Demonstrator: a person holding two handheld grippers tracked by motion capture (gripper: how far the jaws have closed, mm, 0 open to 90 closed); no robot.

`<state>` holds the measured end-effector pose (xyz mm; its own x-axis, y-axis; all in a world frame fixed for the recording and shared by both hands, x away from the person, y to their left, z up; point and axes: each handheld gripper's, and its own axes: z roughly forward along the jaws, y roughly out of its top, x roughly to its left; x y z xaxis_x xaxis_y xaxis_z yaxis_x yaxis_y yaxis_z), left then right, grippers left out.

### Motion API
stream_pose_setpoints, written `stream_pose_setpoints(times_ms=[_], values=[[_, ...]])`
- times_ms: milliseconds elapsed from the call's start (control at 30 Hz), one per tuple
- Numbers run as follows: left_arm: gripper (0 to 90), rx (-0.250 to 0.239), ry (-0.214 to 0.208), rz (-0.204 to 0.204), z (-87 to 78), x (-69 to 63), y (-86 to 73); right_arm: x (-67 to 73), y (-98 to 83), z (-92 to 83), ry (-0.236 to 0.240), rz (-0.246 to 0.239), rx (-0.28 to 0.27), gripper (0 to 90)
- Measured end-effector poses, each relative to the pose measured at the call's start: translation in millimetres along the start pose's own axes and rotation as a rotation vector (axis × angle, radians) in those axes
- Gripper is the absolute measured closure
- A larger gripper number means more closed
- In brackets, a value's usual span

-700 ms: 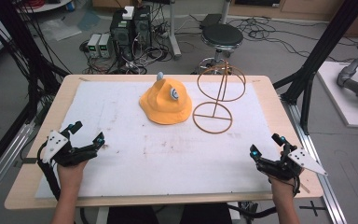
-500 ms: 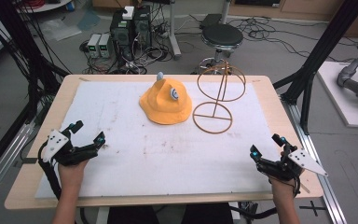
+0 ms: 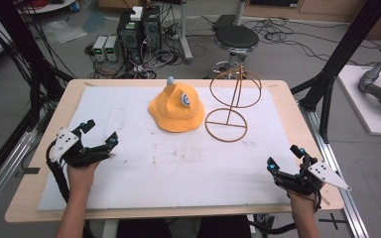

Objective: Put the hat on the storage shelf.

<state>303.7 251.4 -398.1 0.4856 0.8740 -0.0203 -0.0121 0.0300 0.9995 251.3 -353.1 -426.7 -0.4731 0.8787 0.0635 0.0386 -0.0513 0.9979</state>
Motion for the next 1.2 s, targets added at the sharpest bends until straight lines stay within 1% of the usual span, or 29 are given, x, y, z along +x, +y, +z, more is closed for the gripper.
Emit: stream_pose_setpoints(times_ms=[67,100,133,267,367,433,500,533,567,633,767,800,833,867,900,933,967,1000,1033,1067,1100,1133,1200], values=[[8.4,-0.002,-0.004,0.000,2.8,-2.0,1.9,1.0,0.1,-0.5,0.003,-0.010,0.000,3.5],[8.4,0.011,-0.012,0.012,8.8,-4.5,5.5,1.6,0.2,-0.4,0.003,-0.010,-0.002,3.5],[8.4,0.011,-0.012,0.012,8.8,-4.5,5.5,2.0,0.2,-0.6,0.005,-0.009,0.004,3.5],[8.4,0.032,-0.019,0.011,21.0,-6.7,12.6,1.6,0.7,-0.7,0.006,-0.014,0.000,3.5],[8.1,0.045,-0.026,0.006,29.9,-8.2,19.4,1.2,0.8,-1.2,0.005,-0.007,0.000,3.5],[7.8,0.067,-0.035,0.017,38.7,-9.4,25.9,0.4,1.5,-0.8,-0.001,-0.011,-0.009,3.5],[7.6,0.069,-0.037,0.017,41.3,-10.1,27.7,0.4,2.2,-0.1,-0.012,-0.007,-0.015,3.5],[7.5,0.071,-0.040,0.017,44.0,-10.8,29.2,0.3,2.3,0.6,-0.012,-0.005,-0.017,3.5],[7.2,0.084,-0.043,0.025,49.6,-11.9,32.1,0.8,2.3,0.9,-0.009,0.002,-0.014,3.5],[7.1,0.092,-0.046,0.027,52.2,-12.3,33.5,1.1,2.0,1.8,-0.007,-0.004,-0.012,3.5],[7.0,0.108,-0.048,0.035,63.6,-13.9,38.5,1.7,1.9,2.2,-0.005,-0.003,-0.008,3.5],[7.0,0.122,-0.044,0.036,70.5,-14.6,41.5,1.5,2.1,2.0,0.000,-0.004,-0.008,3.6],[7.0,0.125,-0.043,0.039,73.8,-15.0,43.3,1.2,2.2,2.1,0.003,-0.006,-0.013,3.5],[7.0,0.125,-0.043,0.039,73.8,-15.0,43.3,0.9,2.4,2.0,0.002,-0.007,-0.015,3.5],[7.0,0.130,-0.043,0.045,77.0,-15.6,45.4,0.8,2.6,2.0,0.002,-0.005,-0.015,3.6],[7.0,0.135,-0.049,0.049,84.0,-17.4,49.4,0.7,2.6,1.8,0.003,-0.002,-0.015,3.6],[7.0,0.140,-0.053,0.058,87.2,-18.3,51.5,0.6,2.6,1.8,0.003,-0.002,-0.014,3.5],[7.0,0.140,-0.053,0.058,87.2,-18.3,51.5,0.5,2.5,1.8,0.004,-0.002,-0.013,3.6],[7.0,0.146,-0.061,0.069,93.9,-20.8,55.1,0.4,2.5,1.8,0.005,-0.003,-0.013,3.6],[7.0,0.146,-0.061,0.069,93.9,-20.8,55.1,0.2,2.5,2.0,0.007,-0.007,-0.014,3.6],[7.0,0.149,-0.065,0.074,97.3,-22.0,56.6,0.3,2.6,1.9,0.009,-0.006,-0.013,3.6],[7.0,0.158,-0.072,0.078,104.6,-24.5,58.8,0.5,2.7,1.7,0.010,-0.004,-0.011,3.5],[7.0,0.169,-0.079,0.084,111.7,-26.7,60.5,0.3,2.7,1.6,0.013,-0.004,-0.014,3.6]])
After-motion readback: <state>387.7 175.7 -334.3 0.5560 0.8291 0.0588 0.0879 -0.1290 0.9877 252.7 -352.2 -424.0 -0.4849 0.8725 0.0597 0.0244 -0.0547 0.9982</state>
